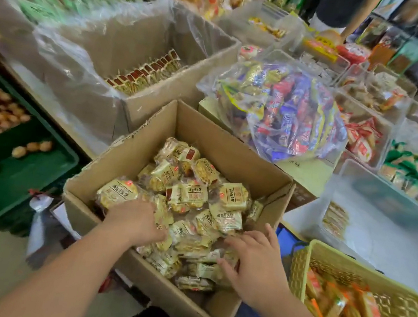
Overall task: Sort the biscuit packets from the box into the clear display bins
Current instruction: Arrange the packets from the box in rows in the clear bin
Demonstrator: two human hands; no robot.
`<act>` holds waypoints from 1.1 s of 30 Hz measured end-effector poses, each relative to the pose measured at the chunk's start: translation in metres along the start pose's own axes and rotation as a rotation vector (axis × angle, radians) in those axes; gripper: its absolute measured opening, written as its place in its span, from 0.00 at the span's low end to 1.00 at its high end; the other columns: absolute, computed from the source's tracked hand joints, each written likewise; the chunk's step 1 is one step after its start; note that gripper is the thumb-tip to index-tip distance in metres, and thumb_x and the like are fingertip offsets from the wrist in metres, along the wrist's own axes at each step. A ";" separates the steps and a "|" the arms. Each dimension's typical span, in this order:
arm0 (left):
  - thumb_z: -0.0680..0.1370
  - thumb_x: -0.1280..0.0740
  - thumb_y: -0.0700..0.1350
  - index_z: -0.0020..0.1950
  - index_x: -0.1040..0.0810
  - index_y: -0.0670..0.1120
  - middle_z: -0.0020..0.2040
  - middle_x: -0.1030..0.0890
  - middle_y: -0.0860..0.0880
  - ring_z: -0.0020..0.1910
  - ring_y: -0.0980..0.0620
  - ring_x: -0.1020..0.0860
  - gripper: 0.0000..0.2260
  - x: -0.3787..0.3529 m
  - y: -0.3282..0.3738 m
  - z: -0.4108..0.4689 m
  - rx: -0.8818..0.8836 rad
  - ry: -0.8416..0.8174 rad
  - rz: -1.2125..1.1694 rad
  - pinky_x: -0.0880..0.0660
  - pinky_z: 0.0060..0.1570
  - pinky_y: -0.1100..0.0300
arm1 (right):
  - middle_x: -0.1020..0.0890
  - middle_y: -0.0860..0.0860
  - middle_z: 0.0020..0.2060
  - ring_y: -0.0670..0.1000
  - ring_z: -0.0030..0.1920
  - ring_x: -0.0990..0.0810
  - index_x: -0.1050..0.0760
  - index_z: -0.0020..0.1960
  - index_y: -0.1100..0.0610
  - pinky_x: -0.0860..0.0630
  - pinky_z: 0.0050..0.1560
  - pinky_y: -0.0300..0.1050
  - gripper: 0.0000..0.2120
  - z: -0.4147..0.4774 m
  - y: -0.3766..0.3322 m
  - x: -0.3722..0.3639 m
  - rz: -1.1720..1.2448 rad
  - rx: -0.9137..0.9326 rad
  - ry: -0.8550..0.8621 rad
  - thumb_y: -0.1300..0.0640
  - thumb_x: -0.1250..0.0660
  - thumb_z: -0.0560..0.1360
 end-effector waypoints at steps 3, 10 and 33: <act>0.72 0.30 0.63 0.79 0.34 0.53 0.72 0.24 0.50 0.64 0.47 0.22 0.38 0.005 -0.001 -0.001 -0.048 -0.093 -0.045 0.22 0.56 0.53 | 0.19 0.39 0.60 0.47 0.68 0.28 0.26 0.68 0.40 0.68 0.76 0.53 0.33 0.004 -0.006 0.002 -0.055 -0.036 -0.054 0.27 0.53 0.73; 0.76 0.25 0.48 0.78 0.32 0.59 0.51 0.21 0.59 0.37 0.59 0.19 0.32 0.015 -0.017 -0.007 -0.170 -0.015 -0.321 0.21 0.38 0.59 | 0.27 0.44 0.70 0.52 0.75 0.35 0.37 0.76 0.41 0.52 0.78 0.60 0.30 0.022 -0.018 0.001 -0.095 0.006 -0.195 0.31 0.47 0.78; 0.71 0.26 0.37 0.69 0.23 0.49 0.58 0.14 0.46 0.52 0.47 0.13 0.27 0.026 -0.041 -0.053 -0.170 0.104 -1.940 0.19 0.47 0.51 | 0.16 0.51 0.58 0.52 0.56 0.15 0.22 0.64 0.49 0.16 0.49 0.49 0.14 0.039 -0.029 0.037 1.458 -0.407 -0.056 0.46 0.34 0.81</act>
Point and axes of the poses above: each hand's wrist, its own z-axis towards the middle knuckle, its own x-axis out of the back of the hand, y = z × x, the point moved 3 cm from there along z, towards the middle knuckle
